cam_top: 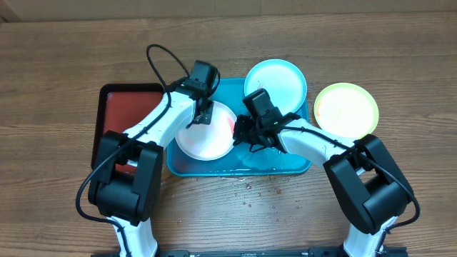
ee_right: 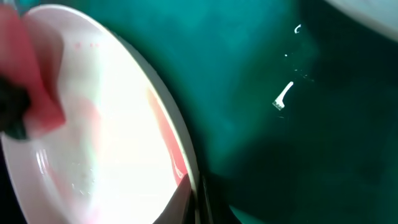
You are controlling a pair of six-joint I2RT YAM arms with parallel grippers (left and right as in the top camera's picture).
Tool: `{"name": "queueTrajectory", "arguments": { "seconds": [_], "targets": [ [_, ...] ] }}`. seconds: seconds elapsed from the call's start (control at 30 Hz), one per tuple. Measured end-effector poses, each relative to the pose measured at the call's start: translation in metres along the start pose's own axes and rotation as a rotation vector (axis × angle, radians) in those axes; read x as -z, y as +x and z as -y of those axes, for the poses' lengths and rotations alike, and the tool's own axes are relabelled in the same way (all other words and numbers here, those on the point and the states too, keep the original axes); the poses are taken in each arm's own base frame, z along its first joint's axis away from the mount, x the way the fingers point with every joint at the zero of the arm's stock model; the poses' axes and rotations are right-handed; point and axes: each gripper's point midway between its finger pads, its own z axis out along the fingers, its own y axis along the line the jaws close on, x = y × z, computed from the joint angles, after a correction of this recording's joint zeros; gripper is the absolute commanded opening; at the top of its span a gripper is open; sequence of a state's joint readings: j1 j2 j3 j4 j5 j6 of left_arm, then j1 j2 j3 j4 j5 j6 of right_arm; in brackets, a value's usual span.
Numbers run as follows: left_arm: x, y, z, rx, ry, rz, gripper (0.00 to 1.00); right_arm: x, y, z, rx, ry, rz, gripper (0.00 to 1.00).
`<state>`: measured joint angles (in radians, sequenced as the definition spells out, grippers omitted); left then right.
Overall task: Clean dirty plates on tray and stack at the side
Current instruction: 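Keep scrubbing the white plate with the left gripper's sponge in circles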
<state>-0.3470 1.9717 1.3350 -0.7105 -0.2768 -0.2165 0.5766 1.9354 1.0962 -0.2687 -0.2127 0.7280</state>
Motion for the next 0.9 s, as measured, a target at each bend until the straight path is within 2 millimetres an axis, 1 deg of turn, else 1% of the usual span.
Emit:
{"name": "queueTrajectory", "arguments": {
  "seconds": [0.07,0.13,0.23,0.3,0.37,0.43,0.5,0.53,0.6,0.7,0.8,0.9],
  "targets": [
    [0.000,0.014,-0.003,0.014,-0.016,-0.055,0.04,0.000,0.000,0.000,0.002,-0.001,-0.001,0.04],
    [0.001,0.028,-0.001,0.003,0.002,-0.118,0.04,0.000,0.000,0.000,0.003,-0.001,-0.001,0.04],
    [0.003,0.038,0.008,-0.044,0.064,-0.160,0.04,0.000,0.000,0.000,0.004,-0.001,-0.001,0.04],
    [0.003,0.035,0.012,-0.063,0.092,-0.150,0.04,0.000,0.000,0.000,0.006,-0.001,0.000,0.04],
    [0.002,0.025,0.017,-0.073,0.117,-0.109,0.04,0.000,-0.001,0.000,0.005,0.001,0.004,0.04],
    [0.001,0.009,0.025,-0.071,0.153,-0.043,0.04,0.000,-0.002,0.000,0.002,0.002,0.008,0.04],
    [0.002,-0.003,0.033,-0.086,0.194,0.006,0.04,0.000,-0.002,0.001,-0.001,0.004,0.010,0.04],
    [0.004,-0.005,0.038,-0.118,0.222,0.020,0.04,0.000,-0.002,0.001,-0.001,0.004,0.010,0.04],
    [0.006,-0.003,0.047,-0.186,0.273,0.019,0.04,0.000,-0.002,0.001,0.000,0.004,0.010,0.04],
    [0.011,0.015,0.059,-0.310,0.366,-0.032,0.04,0.000,-0.002,0.001,0.000,0.004,0.009,0.04],
    [0.021,0.047,0.068,-0.432,0.473,-0.132,0.05,0.000,-0.002,0.000,0.002,0.002,0.007,0.04],
    [0.032,0.078,0.071,-0.518,0.552,-0.239,0.04,0.000,-0.002,0.000,0.003,0.002,0.008,0.04]
  ]
}}
